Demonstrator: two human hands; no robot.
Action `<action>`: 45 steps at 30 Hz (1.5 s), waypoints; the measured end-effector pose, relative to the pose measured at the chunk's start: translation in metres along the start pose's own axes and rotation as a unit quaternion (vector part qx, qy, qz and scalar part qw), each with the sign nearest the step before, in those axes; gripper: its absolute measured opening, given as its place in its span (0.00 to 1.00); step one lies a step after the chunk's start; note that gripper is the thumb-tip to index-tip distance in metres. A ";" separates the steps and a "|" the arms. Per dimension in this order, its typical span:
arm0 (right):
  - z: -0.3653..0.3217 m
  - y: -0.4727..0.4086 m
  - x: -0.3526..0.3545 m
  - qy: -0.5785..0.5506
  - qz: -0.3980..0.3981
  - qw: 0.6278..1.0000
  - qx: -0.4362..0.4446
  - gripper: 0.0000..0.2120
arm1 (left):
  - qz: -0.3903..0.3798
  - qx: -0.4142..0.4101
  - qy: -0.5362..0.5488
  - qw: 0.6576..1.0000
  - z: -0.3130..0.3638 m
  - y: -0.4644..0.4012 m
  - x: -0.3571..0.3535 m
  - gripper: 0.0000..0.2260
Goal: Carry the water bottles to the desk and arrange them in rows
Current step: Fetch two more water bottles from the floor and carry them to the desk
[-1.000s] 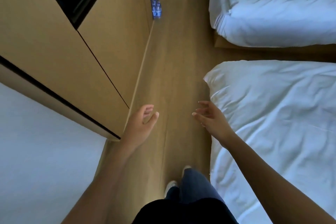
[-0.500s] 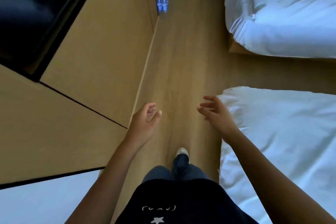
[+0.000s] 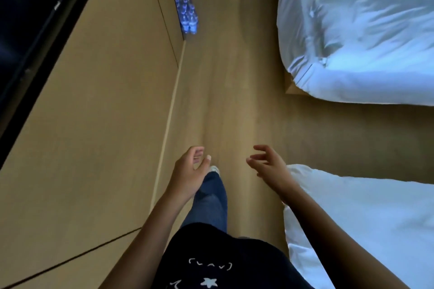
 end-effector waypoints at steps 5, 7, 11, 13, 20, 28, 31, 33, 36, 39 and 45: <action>-0.085 -0.102 0.006 0.003 0.015 1.000 0.008 0.21 | -0.014 -0.008 -0.017 1.000 0.048 -0.124 0.013 0.15; -0.112 -0.135 0.008 0.008 0.014 1.000 0.007 0.20 | -0.010 -0.004 -0.018 1.000 0.063 -0.164 0.019 0.15; -0.142 -0.192 0.011 -0.008 0.008 1.000 -0.014 0.19 | -0.004 0.028 -0.010 1.000 0.082 -0.227 0.018 0.14; -0.149 -0.219 0.013 -0.018 0.002 0.999 -0.029 0.18 | -0.003 0.049 -0.010 0.999 0.090 -0.256 0.009 0.13; -0.212 -0.365 0.049 -0.032 -0.017 0.999 -0.030 0.17 | 0.016 0.059 -0.003 0.998 0.162 -0.384 -0.035 0.12; -0.317 -0.514 0.123 0.008 -0.015 1.000 0.002 0.16 | 0.057 0.038 0.014 0.998 0.283 -0.520 -0.064 0.13; -0.347 -0.558 0.131 0.021 -0.026 0.999 0.009 0.16 | 0.063 0.045 0.021 0.997 0.308 -0.559 -0.072 0.13; -0.370 -0.590 0.131 0.028 -0.035 0.999 0.018 0.17 | 0.072 0.047 0.022 0.996 0.321 -0.590 -0.074 0.13; -0.406 -0.640 0.122 0.039 -0.054 0.997 0.031 0.17 | 0.081 0.052 0.035 0.995 0.335 -0.642 -0.077 0.13; -0.446 -0.693 0.108 0.050 -0.073 0.995 0.049 0.18 | 0.083 0.053 0.053 0.994 0.350 -0.704 -0.079 0.11; -0.542 -0.801 0.093 0.078 -0.078 0.991 0.077 0.19 | 0.102 0.043 0.073 0.991 0.399 -0.837 -0.062 0.07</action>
Point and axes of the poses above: each hand's wrist, its own y-axis away from the middle knuckle, its own x-axis out of the back of the hand, z = x × y, the point moved 9 cm from there along -y, towards the middle knuckle, and after that the axes turned 8 degrees about z, right-handed, at the moved point
